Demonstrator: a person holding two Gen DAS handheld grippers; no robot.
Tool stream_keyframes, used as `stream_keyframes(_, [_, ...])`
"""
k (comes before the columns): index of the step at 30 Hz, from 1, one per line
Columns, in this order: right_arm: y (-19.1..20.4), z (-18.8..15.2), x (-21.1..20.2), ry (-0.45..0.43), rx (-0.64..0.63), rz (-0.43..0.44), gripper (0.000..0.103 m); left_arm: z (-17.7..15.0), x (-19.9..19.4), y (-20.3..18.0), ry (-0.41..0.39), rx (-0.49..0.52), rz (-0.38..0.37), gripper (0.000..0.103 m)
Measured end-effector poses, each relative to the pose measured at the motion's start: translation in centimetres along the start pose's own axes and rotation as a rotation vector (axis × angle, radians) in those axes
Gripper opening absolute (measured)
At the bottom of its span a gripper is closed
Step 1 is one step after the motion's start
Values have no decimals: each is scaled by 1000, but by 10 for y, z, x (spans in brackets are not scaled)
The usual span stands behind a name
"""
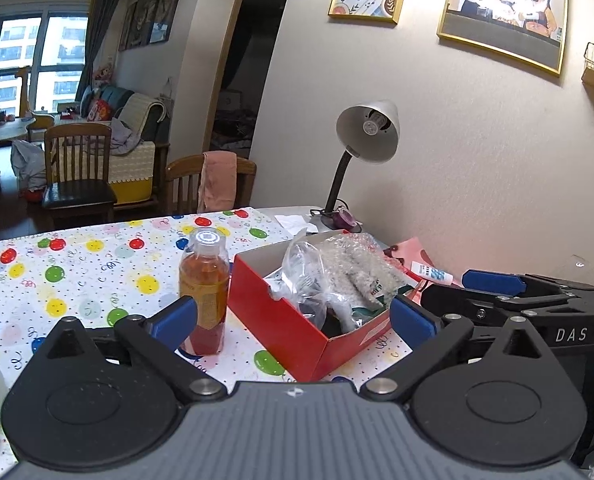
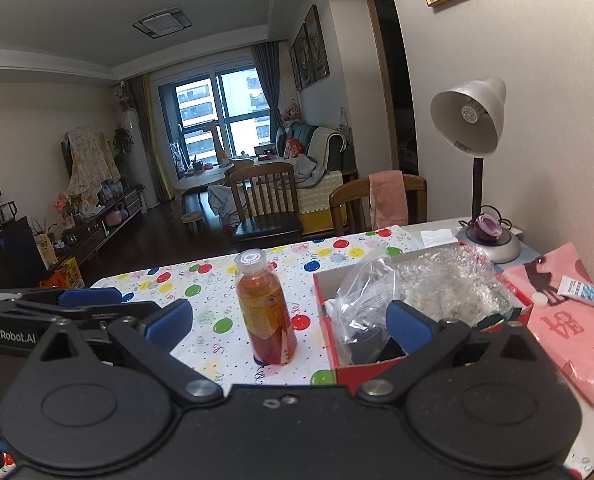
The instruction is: Organize soft objects
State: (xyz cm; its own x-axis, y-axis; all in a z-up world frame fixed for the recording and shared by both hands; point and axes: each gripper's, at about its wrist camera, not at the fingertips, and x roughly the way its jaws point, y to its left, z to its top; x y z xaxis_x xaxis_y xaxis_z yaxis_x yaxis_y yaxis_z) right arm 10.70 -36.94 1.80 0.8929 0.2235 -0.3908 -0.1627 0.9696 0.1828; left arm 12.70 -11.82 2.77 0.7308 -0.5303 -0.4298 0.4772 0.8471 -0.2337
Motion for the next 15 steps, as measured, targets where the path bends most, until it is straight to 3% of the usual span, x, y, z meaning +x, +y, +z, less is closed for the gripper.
stream_keyframes(15, [12, -8, -10, -4, -6, 5, 103, -8, -20, 3, 2, 4, 16, 103])
